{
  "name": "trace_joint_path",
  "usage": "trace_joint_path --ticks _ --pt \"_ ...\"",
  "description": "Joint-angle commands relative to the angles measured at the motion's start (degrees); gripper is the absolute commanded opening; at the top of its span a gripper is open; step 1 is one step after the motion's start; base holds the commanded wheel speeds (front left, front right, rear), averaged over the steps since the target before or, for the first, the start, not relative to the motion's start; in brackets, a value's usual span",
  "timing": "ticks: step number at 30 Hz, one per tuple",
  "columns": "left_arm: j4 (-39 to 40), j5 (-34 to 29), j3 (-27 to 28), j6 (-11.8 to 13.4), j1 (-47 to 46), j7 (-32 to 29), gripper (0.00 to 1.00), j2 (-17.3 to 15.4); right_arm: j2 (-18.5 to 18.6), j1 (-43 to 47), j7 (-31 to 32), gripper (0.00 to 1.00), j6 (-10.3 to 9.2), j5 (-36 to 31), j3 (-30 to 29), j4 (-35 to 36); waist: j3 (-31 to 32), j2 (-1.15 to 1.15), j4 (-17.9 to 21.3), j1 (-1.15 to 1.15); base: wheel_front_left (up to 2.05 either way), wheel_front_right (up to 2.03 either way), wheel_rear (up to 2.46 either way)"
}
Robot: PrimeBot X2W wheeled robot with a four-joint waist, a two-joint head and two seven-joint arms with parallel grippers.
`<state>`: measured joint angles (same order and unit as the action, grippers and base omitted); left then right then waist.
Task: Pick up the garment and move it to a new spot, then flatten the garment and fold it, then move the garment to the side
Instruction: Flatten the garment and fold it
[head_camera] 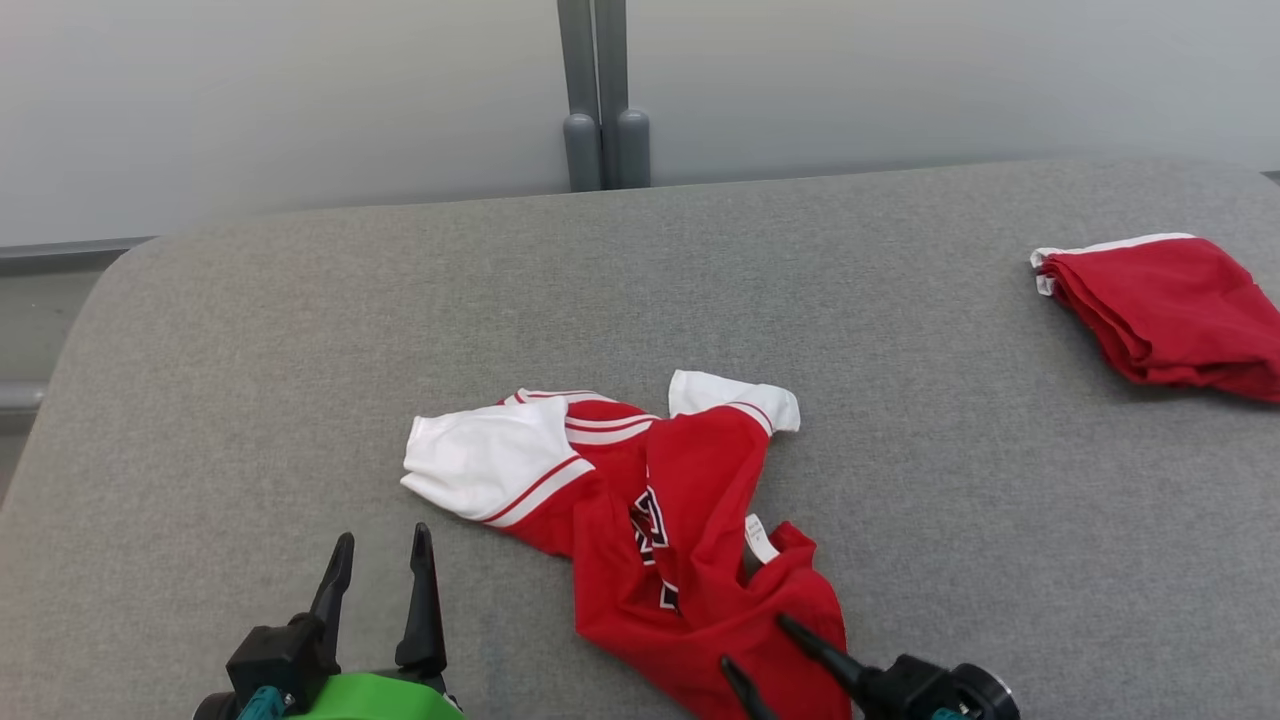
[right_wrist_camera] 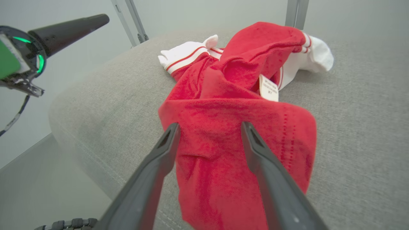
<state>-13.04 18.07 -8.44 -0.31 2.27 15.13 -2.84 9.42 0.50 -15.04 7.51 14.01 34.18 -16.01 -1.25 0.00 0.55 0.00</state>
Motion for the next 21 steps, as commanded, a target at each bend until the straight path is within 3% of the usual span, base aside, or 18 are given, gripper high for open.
trace_joint_path --ticks 1,9,21 --pt "0.14 0.24 0.16 0.08 0.23 0.01 1.00 -0.11 0.77 -0.45 -0.18 1.00 -0.03 1.74 -1.03 1.39 0.13 0.00 1.09 0.00 0.00 0.00 0.00" --pt "-0.02 0.55 -0.62 0.17 -0.12 0.01 1.00 -0.11 2.97 -1.95 0.20 1.00 -0.03 7.92 -8.88 8.08 0.39 0.00 1.26 0.00 0.00 0.00 0.00" --pt "-0.55 1.26 -1.99 0.30 -1.56 0.01 1.00 -0.12 0.36 -13.01 13.26 1.00 -0.01 14.99 -12.83 -1.98 -0.48 0.00 -6.04 0.00 0.00 0.00 0.00"
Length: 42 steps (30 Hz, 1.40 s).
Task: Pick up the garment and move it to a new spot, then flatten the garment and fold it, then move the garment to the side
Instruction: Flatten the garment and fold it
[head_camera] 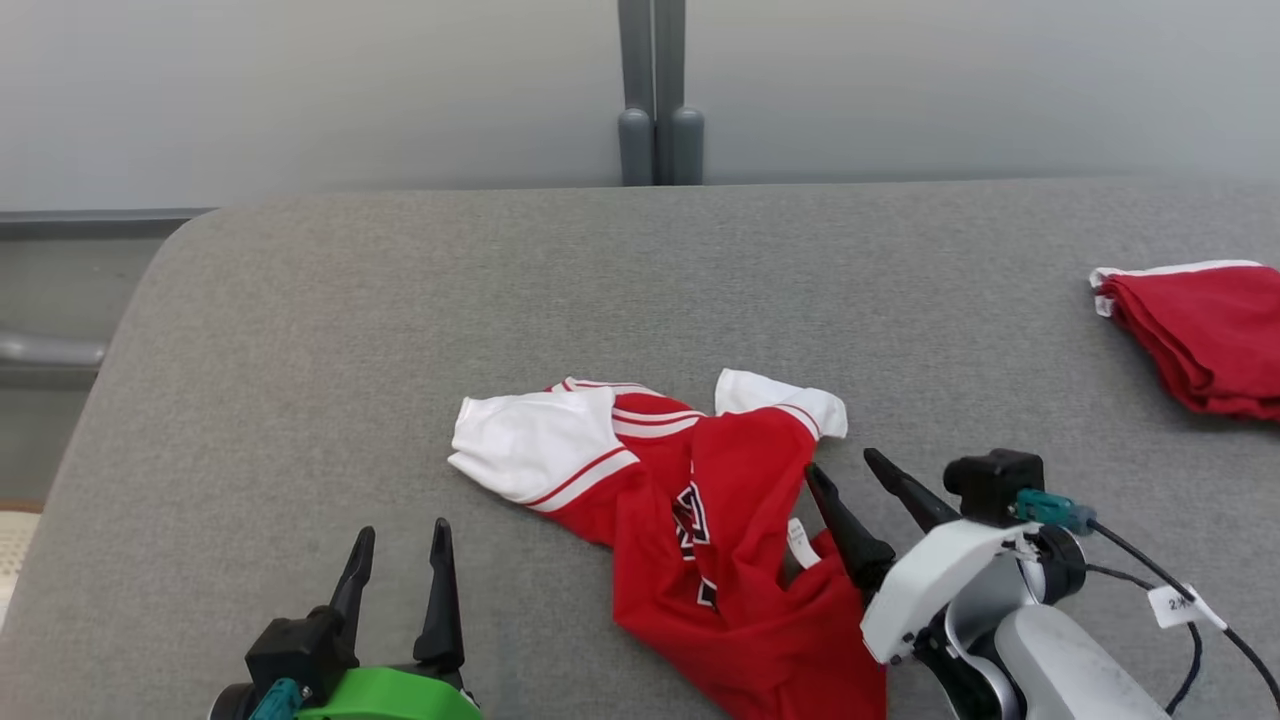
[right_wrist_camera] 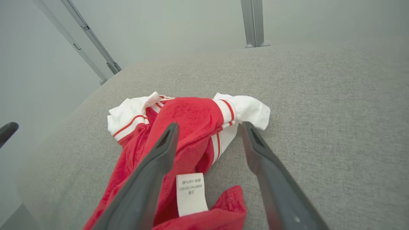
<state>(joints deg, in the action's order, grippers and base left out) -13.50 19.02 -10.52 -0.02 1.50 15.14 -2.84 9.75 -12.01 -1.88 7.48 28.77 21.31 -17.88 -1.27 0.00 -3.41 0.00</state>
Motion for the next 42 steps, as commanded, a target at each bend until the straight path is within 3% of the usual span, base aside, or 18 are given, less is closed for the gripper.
trace_joint_path --ticks 1,11,12,13,14,15,24,30,39,40,41,42 --pt "-0.14 0.36 -0.04 -0.02 -0.85 -0.01 1.00 -0.11 0.02 -1.33 0.67 1.00 0.02 0.80 0.02 -1.24 -0.56 0.00 -2.75 0.00 0.00 0.00 0.00" --pt "-0.22 0.90 -0.58 0.34 -1.37 -0.01 1.00 -0.12 -0.94 -6.94 5.73 1.00 0.02 6.72 -0.39 -13.16 -1.58 0.00 -9.17 0.00 0.00 0.00 0.00" --pt "-0.21 0.91 -0.52 0.31 -1.39 0.00 1.00 -0.11 -0.56 -7.65 5.82 0.61 0.02 7.08 -0.07 -13.74 -1.68 0.00 -9.66 0.00 0.00 0.00 0.00" --pt "-0.20 0.95 -0.56 0.27 -1.44 0.00 1.00 -0.12 -0.24 -8.16 5.84 0.39 0.02 7.37 0.13 -14.16 -1.77 0.00 -10.08 0.00 0.00 0.00 0.00" --pt "-0.16 0.99 -0.57 0.30 -1.50 0.00 1.00 -0.11 0.20 -8.86 5.86 0.09 0.02 7.40 0.68 -14.50 -1.87 0.00 -10.54 0.00 0.00 0.00 0.00" --pt "-0.14 0.89 -0.68 0.29 -1.56 0.00 1.00 -0.11 0.65 -9.47 5.75 0.00 0.02 7.30 1.17 -14.64 -1.96 0.00 -10.92 0.00 0.00 0.00 0.00" --pt "0.12 1.71 -1.57 0.59 -2.00 0.00 1.00 -0.11 7.33 -21.39 3.71 0.00 0.02 0.53 3.10 -18.37 -3.14 0.00 -14.11 0.00 0.00 0.00 0.00" --pt "0.13 2.41 -2.71 0.69 -2.68 -0.01 1.00 -0.11 9.68 -32.15 4.17 0.00 0.02 -3.65 4.37 -23.00 -4.20 0.00 -17.24 0.00 0.00 0.00 0.00" --pt "-0.48 3.46 -5.01 0.75 -3.74 0.00 1.00 -0.11 8.05 -43.15 2.41 0.00 0.02 -7.09 6.93 -37.09 -6.59 0.00 -22.34 0.00 0.00 0.00 0.00" --pt "-0.53 3.58 -5.19 0.86 -3.79 0.00 1.00 -0.11 7.39 -43.51 2.08 0.34 0.02 -6.89 6.82 -38.93 -6.76 0.00 -22.62 0.00 0.00 0.00 0.00" --pt "-0.58 3.66 -5.27 0.88 -3.82 -0.01 1.00 -0.11 6.94 -43.81 1.67 0.79 0.02 -6.88 6.72 -40.27 -6.87 0.00 -22.80 0.00 0.00 0.00 0.00" --pt "-0.59 3.71 -5.35 0.96 -3.86 -0.01 1.00 -0.11 6.43 -44.32 0.86 1.00 0.02 -7.18 6.75 -41.72 -6.99 0.00 -22.92 0.00 0.00 0.00 0.00"
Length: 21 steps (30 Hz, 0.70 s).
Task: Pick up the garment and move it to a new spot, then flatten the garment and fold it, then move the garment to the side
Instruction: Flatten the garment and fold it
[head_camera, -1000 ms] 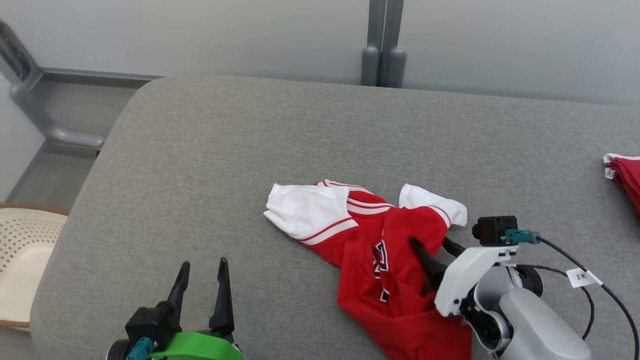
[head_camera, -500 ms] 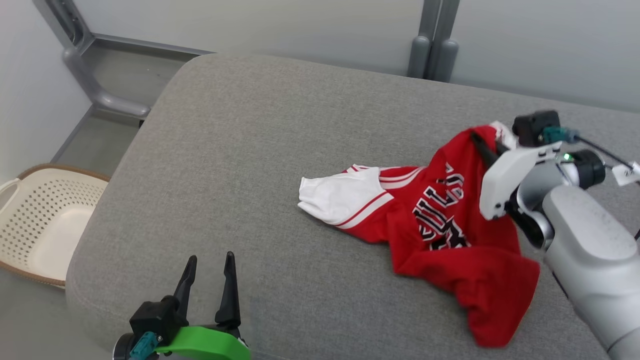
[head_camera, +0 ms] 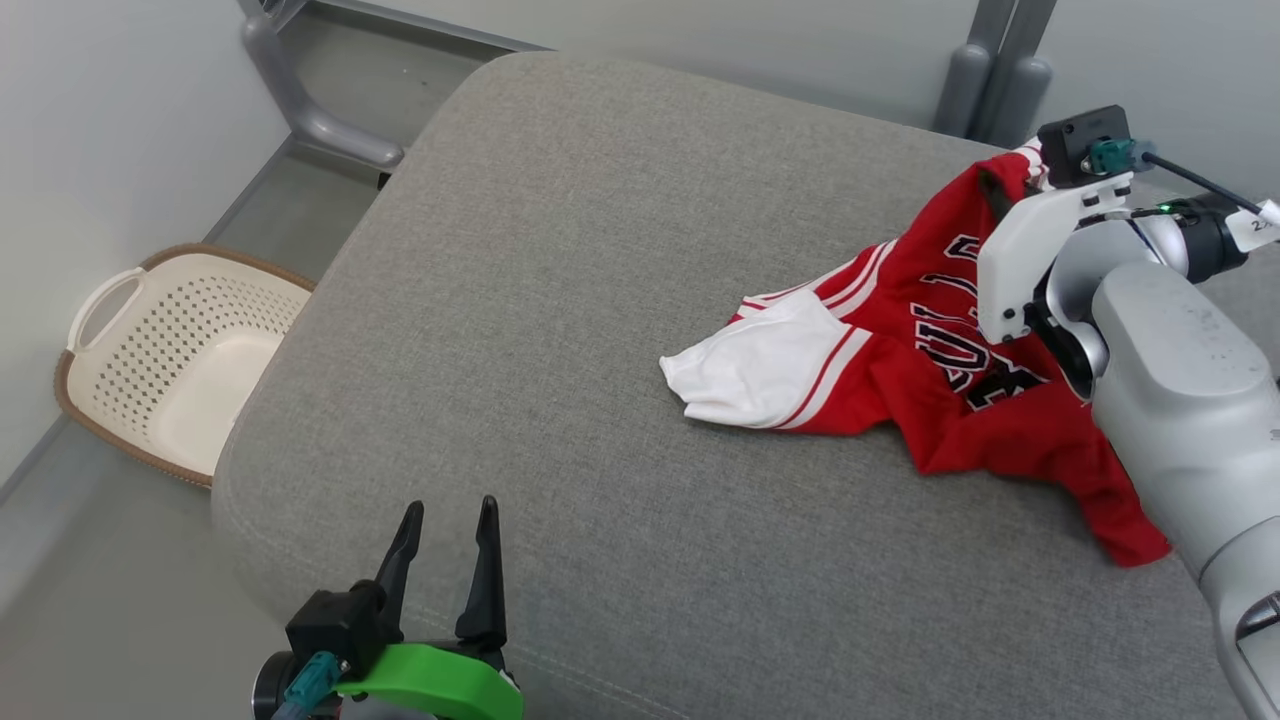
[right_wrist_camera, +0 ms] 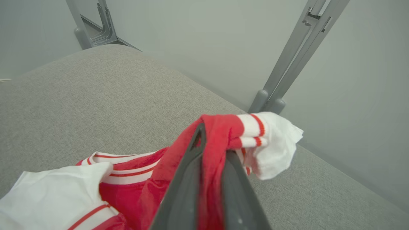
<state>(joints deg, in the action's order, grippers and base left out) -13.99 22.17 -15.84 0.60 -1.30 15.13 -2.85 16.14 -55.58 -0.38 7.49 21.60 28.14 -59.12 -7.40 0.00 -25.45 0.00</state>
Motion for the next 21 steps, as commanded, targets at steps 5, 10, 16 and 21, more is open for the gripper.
trace_joint_path --ticks 5,10,16,21 --pt "-0.23 0.12 0.55 0.54 -0.75 0.01 1.00 -0.10 -2.13 -1.13 -3.46 1.00 0.00 0.52 1.11 -4.49 -0.65 0.00 0.01 0.00 0.00 0.00 0.00" --pt "-0.37 -0.63 1.22 0.34 0.27 0.01 1.00 -0.11 -1.78 0.06 -6.17 1.00 0.00 4.06 2.10 -4.64 1.01 0.00 3.09 0.00 0.00 0.00 0.00" --pt "0.01 -1.62 2.22 0.13 1.16 0.01 1.00 -0.10 0.70 3.64 -8.64 1.00 0.00 9.13 5.23 -0.60 2.47 0.00 8.02 0.00 0.00 0.00 0.00" --pt "0.25 -2.10 2.61 -0.05 1.45 0.00 1.00 -0.11 4.21 8.10 -10.64 1.00 0.00 14.26 6.08 3.67 2.54 0.00 11.26 0.00 0.00 0.00 0.00"
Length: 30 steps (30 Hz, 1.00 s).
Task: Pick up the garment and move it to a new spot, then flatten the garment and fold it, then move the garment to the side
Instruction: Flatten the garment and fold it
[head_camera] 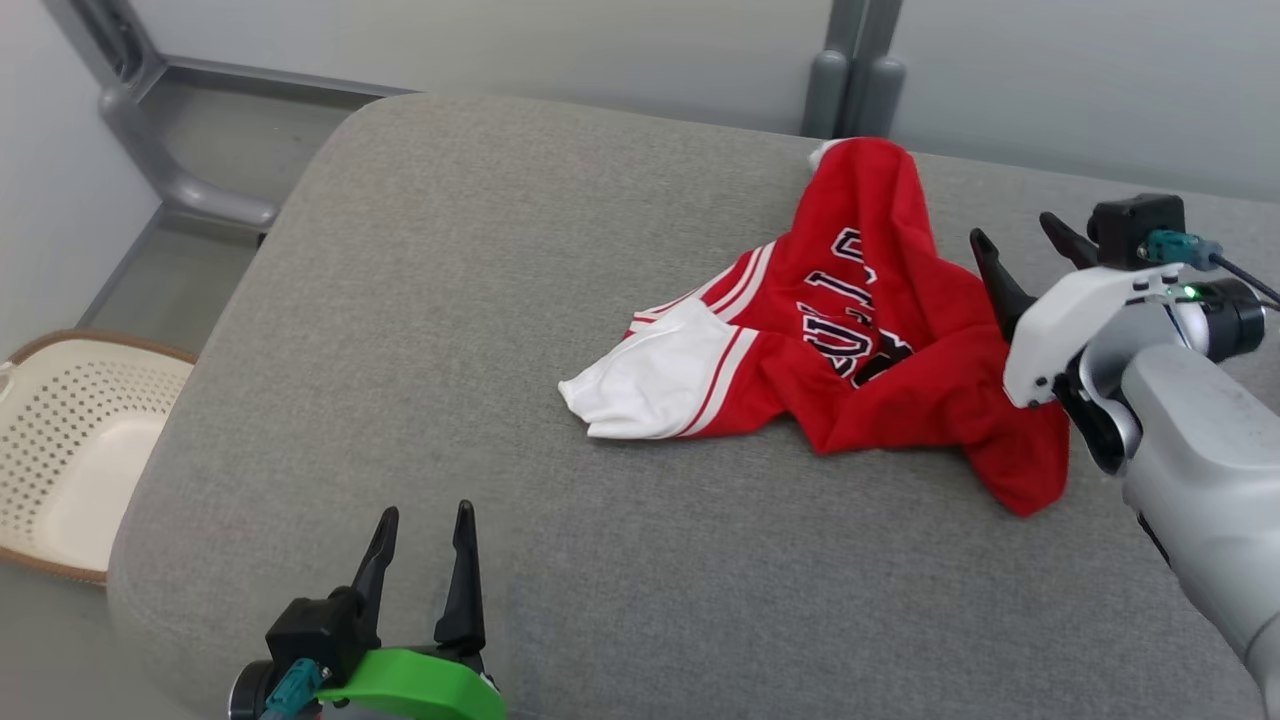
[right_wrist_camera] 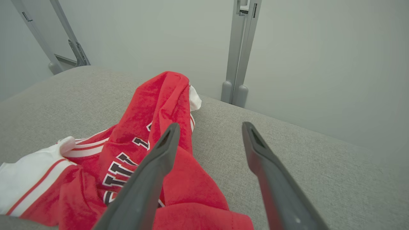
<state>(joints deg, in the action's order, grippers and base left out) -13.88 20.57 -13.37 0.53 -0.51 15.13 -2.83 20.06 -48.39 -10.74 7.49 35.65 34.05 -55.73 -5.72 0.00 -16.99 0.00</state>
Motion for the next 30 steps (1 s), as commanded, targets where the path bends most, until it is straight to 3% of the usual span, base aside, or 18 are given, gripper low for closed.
trace_joint_path --ticks 1,8,21,22,24,25,30 --pt "0.19 -0.63 0.20 0.00 0.71 0.01 1.00 -0.13 0.98 2.15 -0.62 1.00 0.00 1.23 0.44 1.18 0.79 0.00 3.38 0.00 0.00 0.00 0.00" --pt "0.00 -1.35 0.46 -0.55 -0.27 0.01 1.00 -0.13 2.66 8.37 0.84 1.00 0.00 6.40 1.78 3.94 -0.61 0.00 5.28 0.00 0.00 0.00 0.00" --pt "-0.85 -2.06 1.09 -1.47 -2.43 0.00 1.00 -0.13 0.99 8.23 4.88 0.97 0.00 15.21 3.06 3.45 -3.26 0.00 2.68 0.00 0.00 0.00 0.00" --pt "-0.87 -2.14 1.15 -1.48 -2.54 0.00 1.00 -0.13 1.12 8.00 4.83 0.47 0.00 15.49 3.51 3.59 -3.34 0.00 2.56 0.00 0.00 0.00 0.00" --pt "-0.91 -2.31 1.26 -1.51 -2.77 0.00 1.00 -0.13 1.74 7.26 3.75 0.12 0.00 15.39 4.78 3.98 -3.45 0.00 2.34 0.00 0.00 0.00 0.00" --pt "-0.92 -2.42 1.34 -1.49 -2.77 0.00 1.00 -0.13 2.00 6.92 3.13 0.00 0.00 15.12 5.18 4.00 -3.43 0.00 2.32 0.00 0.00 0.00 0.00" --pt "-0.90 -2.68 1.88 -1.30 -2.25 0.00 1.00 -0.13 2.95 4.94 -0.87 0.00 0.00 13.19 7.40 3.41 -2.86 0.00 3.01 0.00 0.00 0.00 0.00"
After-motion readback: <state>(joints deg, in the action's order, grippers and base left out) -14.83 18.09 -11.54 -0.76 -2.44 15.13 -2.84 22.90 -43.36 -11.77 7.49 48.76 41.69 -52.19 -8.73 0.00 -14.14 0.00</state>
